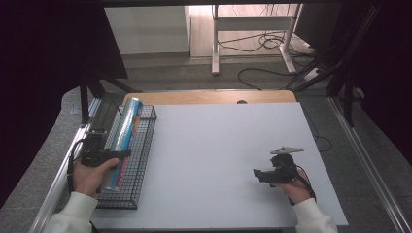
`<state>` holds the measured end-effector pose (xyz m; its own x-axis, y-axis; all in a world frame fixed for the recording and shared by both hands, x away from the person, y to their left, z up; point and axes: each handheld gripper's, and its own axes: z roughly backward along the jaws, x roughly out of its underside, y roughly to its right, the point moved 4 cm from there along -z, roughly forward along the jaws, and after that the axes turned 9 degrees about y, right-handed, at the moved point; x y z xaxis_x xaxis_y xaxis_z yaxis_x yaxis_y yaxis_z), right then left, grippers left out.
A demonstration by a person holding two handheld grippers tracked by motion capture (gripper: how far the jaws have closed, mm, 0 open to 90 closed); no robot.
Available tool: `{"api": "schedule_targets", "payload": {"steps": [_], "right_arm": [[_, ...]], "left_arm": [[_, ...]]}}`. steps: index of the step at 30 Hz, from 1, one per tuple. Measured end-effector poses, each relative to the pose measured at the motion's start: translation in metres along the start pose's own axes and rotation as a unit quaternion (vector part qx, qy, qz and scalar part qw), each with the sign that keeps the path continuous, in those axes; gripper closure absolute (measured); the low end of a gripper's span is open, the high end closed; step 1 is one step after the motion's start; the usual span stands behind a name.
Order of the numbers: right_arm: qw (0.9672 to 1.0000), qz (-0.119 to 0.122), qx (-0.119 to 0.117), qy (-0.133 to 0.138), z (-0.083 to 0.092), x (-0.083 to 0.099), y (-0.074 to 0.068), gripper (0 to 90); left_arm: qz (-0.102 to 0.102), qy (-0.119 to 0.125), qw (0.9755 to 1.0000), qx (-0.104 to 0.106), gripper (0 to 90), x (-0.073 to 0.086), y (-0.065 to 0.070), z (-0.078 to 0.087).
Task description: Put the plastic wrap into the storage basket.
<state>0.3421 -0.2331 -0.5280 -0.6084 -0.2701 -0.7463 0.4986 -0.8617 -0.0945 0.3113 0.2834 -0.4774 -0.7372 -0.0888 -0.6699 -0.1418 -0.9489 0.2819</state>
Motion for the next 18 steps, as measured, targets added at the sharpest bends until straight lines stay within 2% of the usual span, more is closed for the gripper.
{"api": "schedule_targets", "payload": {"steps": [8, 14, 16, 17, 18], "right_arm": [[1.0000, 0.004, 0.004, -0.004, -0.001, 0.001, 0.000, 13.7], [0.9999, 0.011, 0.005, -0.010, -0.003, 0.003, -0.002, 13.6], [0.9999, 0.011, 0.006, -0.009, -0.002, 0.003, -0.002, 13.6], [0.9999, 0.013, 0.006, -0.008, -0.002, 0.003, -0.001, 13.6], [0.9999, 0.013, 0.006, -0.008, -0.002, 0.003, -0.001, 13.6]], "left_arm": [[-0.001, -0.016, 0.9997, -0.019, 31.8, 0.003, 0.000, -0.015], [0.006, -0.036, 0.9990, -0.026, 31.7, 0.008, -0.003, -0.028], [0.007, -0.045, 0.9983, -0.037, 31.7, 0.010, -0.005, -0.032], [0.001, -0.051, 0.9975, -0.048, 31.7, 0.011, -0.006, -0.036], [0.001, -0.051, 0.9975, -0.048, 31.7, 0.011, -0.006, -0.036]]}}
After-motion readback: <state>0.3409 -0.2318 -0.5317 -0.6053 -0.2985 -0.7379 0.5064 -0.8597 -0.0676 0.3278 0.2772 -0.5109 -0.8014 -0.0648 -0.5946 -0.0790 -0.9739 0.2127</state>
